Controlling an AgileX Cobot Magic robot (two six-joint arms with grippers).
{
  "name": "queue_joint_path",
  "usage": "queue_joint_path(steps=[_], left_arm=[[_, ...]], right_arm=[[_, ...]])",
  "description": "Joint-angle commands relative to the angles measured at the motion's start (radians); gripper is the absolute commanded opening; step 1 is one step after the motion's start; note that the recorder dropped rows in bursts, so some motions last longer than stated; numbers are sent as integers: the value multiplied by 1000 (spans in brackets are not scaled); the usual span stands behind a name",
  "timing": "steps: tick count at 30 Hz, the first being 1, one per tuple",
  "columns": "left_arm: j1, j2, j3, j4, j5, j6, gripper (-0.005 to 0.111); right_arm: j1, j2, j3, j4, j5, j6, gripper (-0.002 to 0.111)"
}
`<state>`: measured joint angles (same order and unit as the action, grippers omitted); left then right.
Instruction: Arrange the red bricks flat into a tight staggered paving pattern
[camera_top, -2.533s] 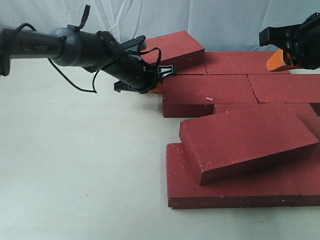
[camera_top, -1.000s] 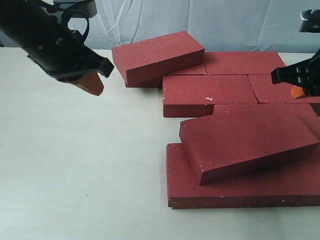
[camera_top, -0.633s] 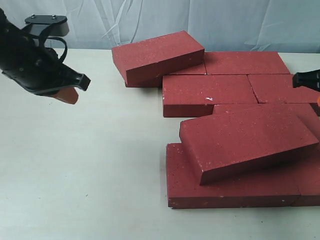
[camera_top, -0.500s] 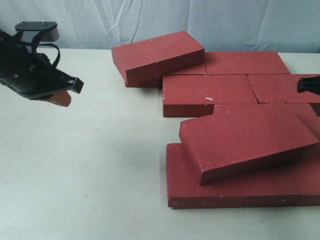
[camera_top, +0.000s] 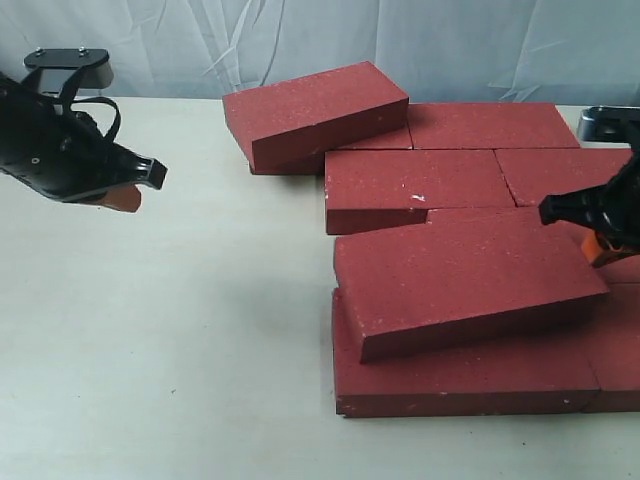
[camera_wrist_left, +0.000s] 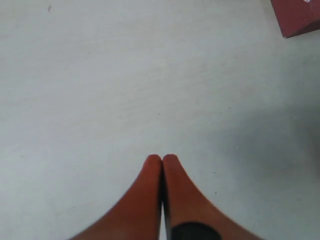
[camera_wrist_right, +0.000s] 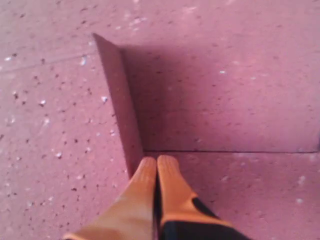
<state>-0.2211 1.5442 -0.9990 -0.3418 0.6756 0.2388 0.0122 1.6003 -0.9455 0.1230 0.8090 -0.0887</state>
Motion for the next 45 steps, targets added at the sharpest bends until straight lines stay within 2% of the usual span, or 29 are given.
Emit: queue_joint_path(steps=[1,11,17,24,32,36,40,45], left_arm=[[2,-13,2,-10,-22,-3,0],[2,-13,2,-32,-24,-3,0],[2,-13,2,-31,-24,-1,0],[2,-13,2,-28,-26,-1,0],[2,-13,2,-28,-26,1,0],[2,-13,2,-28,-37,1,0],[4,-13,2,-28,-63,1,0],[51,-11,4,-22,-88,-36,0]], right_arm=[[121,0,-38,83,36,-73,-1],[370,0,-54,440,-52,-337,-1],[470,0,-54,484,-59,-395,-1],[477,0,-89,378,-60,-385,-1],[477,0,-243,146,-10,-185,-1],[477,2,-254,16,29,-62,-1],[477,30,-254,17,65,-48,-1],[479,81,-254,81,82,-76,-1]])
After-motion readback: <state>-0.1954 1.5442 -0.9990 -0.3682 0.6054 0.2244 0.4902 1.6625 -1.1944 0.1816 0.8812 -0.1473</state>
